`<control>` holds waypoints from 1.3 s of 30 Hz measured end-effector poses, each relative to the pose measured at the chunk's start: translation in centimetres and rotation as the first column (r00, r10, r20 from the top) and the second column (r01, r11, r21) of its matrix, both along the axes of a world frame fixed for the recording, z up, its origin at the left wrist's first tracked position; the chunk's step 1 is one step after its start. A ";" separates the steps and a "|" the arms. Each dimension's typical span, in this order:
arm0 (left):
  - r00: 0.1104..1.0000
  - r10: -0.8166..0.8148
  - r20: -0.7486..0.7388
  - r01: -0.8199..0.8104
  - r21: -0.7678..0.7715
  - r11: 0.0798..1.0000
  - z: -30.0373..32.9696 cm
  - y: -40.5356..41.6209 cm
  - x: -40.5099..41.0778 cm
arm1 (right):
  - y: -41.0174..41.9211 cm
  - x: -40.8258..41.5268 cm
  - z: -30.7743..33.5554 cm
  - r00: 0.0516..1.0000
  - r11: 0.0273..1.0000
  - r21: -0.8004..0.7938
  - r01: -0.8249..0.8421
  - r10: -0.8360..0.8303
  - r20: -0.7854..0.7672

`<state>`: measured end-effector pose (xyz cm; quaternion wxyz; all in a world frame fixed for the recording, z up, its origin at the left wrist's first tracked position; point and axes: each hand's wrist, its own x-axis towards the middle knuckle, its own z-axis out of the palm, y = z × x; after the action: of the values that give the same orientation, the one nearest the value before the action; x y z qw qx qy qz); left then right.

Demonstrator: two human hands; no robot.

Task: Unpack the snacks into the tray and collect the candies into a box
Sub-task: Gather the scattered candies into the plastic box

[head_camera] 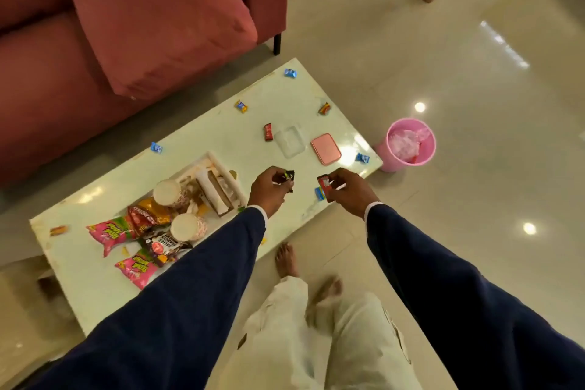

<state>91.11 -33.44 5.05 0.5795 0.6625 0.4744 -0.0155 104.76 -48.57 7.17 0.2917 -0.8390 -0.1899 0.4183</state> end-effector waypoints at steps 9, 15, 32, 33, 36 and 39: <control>0.989 0.132 -0.074 -0.118 0.160 0.980 -10.1 3.9 9.9 | 10.1 10.2 -12.2 0.968 0.972 -0.046 -0.229 0.233 0.089; 0.958 0.262 -0.116 -0.229 0.240 0.943 -17.1 5.1 14.2 | 14.0 14.1 -20.7 0.935 0.951 -0.020 -0.309 0.308 0.175; 0.946 0.155 -0.285 -0.091 0.226 0.970 -10.2 1.1 6.5 | 11.7 12.9 -13.2 0.834 0.841 -0.021 -0.540 0.538 0.119; 0.941 0.119 -0.316 -0.032 0.267 0.963 -8.8 0.8 5.2 | 11.5 11.8 -11.8 0.814 0.821 -0.014 -0.571 0.568 0.126; 0.891 0.021 -0.454 0.176 0.388 0.905 -5.2 0.2 1.1 | 11.3 7.7 -8.2 0.684 0.696 0.007 -0.718 0.703 0.195; 0.865 0.020 -0.501 0.252 0.468 0.847 -2.8 0.0 -3.5 | 12.2 2.9 -5.6 0.561 0.582 0.005 -0.813 0.781 0.272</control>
<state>87.56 -33.40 2.21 0.2382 0.7964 0.5486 -0.0898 107.65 -36.32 1.54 0.0994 -0.6851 -0.6094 0.3866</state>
